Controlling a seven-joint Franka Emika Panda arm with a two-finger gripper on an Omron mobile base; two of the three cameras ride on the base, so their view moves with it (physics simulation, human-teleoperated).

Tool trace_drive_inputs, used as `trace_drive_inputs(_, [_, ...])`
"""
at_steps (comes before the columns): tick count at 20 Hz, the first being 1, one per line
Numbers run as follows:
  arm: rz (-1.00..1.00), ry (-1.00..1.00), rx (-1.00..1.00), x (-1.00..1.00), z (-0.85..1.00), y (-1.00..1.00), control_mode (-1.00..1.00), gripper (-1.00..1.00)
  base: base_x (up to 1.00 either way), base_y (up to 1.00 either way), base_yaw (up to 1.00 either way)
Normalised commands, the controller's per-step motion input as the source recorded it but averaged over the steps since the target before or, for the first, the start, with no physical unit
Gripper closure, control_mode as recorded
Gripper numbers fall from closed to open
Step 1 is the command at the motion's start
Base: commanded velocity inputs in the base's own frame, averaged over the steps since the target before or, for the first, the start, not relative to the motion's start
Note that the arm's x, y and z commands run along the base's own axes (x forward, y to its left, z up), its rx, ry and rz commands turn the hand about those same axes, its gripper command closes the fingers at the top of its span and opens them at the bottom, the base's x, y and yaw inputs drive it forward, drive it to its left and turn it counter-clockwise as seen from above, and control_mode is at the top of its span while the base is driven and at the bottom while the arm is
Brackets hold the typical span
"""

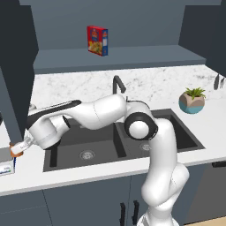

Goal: Pick the jam and place it on the digital scale for weighing, and close the cabinet.

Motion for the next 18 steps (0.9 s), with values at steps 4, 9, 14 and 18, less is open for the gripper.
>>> trace_drive_inputs(4, [0.00, -0.01, 0.00, 0.31, -0.15, 0.08, -1.00, 1.00, 0.00, 0.00, 0.00])
trace_drive_inputs(9, [0.00, 0.00, 0.00, 0.20, -0.14, 0.27, -1.00, 1.00, 0.00, 0.00, 0.00])
trace_drive_inputs(14, [0.00, 0.00, 0.00, 0.06, -0.17, 0.27, -1.00, 1.00, 0.00, 0.00, 0.00])
trace_drive_inputs(18, [0.00, -0.05, 0.00, 0.02, -0.17, 0.20, -1.00, 1.00, 0.00, 0.00, 0.00])
